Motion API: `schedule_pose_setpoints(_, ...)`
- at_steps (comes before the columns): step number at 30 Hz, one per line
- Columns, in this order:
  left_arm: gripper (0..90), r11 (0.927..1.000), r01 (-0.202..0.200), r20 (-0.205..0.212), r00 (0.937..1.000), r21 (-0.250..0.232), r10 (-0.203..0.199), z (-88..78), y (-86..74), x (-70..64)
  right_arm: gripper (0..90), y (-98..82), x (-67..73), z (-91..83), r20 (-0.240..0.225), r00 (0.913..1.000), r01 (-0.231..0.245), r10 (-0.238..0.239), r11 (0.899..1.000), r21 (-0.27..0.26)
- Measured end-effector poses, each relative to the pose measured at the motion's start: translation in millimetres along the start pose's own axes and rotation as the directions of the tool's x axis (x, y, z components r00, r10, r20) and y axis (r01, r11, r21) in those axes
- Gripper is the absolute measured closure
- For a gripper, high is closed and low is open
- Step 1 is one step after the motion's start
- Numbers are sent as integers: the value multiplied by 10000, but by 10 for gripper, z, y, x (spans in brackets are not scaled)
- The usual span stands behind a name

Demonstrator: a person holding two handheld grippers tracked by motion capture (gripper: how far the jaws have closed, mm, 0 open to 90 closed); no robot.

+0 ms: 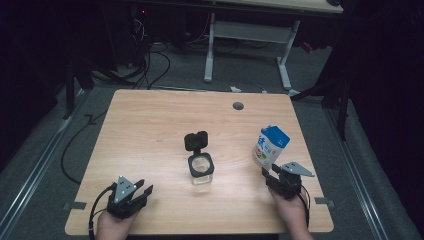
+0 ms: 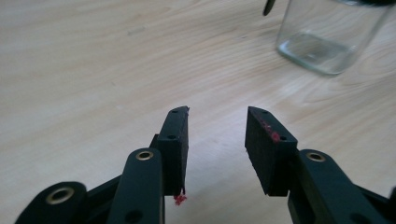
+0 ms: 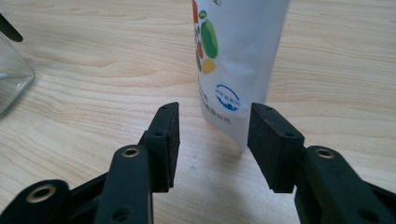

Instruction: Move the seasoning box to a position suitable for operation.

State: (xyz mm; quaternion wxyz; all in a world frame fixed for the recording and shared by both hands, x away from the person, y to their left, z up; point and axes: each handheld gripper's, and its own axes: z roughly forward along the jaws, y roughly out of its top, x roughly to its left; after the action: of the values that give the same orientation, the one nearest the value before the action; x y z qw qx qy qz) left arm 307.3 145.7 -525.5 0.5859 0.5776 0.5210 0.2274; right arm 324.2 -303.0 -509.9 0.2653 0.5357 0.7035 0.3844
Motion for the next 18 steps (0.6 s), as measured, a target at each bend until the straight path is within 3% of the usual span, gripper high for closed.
schedule_pose_setpoints(2,606,9984,539,137,9984,146,-541,33,18,61,527,28,17,29,50,9999,128,-128,9997,184)
schedule_pose_setpoints(6,620,9985,392,73,9992,389,-395,4,-31,124,518,48,23,40,91,9999,142,-146,9988,463)
schedule_pose_setpoints(7,620,9989,400,6,9992,261,-401,-11,-17,138,516,54,26,25,197,9997,98,-108,9987,509)
schedule_pose_setpoints(10,625,9937,1098,72,9939,-230,-1096,-72,80,184,492,62,39,-17,326,9994,-105,89,9987,495)
schedule_pose_setpoints(16,615,9967,794,150,9968,-190,-791,-130,47,110,463,24,-11,-50,452,9989,-161,157,9998,80)
schedule_pose_setpoints(18,608,9985,493,191,9986,-257,-488,-107,78,110,467,14,-44,-101,578,9979,-307,309,9995,-45)
